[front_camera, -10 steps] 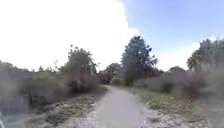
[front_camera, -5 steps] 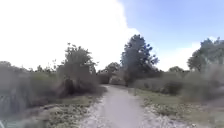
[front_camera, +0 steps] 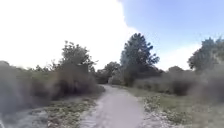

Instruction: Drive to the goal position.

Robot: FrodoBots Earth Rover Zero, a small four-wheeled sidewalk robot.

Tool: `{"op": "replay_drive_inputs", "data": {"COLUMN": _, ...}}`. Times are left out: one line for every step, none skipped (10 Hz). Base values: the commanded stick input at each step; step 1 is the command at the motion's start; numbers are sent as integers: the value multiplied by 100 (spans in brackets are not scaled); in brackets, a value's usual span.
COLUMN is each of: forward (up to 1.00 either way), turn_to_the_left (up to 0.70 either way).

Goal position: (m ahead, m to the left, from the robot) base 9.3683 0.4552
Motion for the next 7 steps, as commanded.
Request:
{"op": "replay_drive_inputs", "data": {"forward": 70, "turn_to_the_left": 0}}
{"op": "replay_drive_inputs", "data": {"forward": 70, "turn_to_the_left": 0}}
{"op": "replay_drive_inputs", "data": {"forward": 70, "turn_to_the_left": 0}}
{"op": "replay_drive_inputs", "data": {"forward": 70, "turn_to_the_left": 0}}
{"op": "replay_drive_inputs", "data": {"forward": 70, "turn_to_the_left": 0}}
{"op": "replay_drive_inputs", "data": {"forward": 70, "turn_to_the_left": 10}}
{"op": "replay_drive_inputs", "data": {"forward": 70, "turn_to_the_left": 24}}
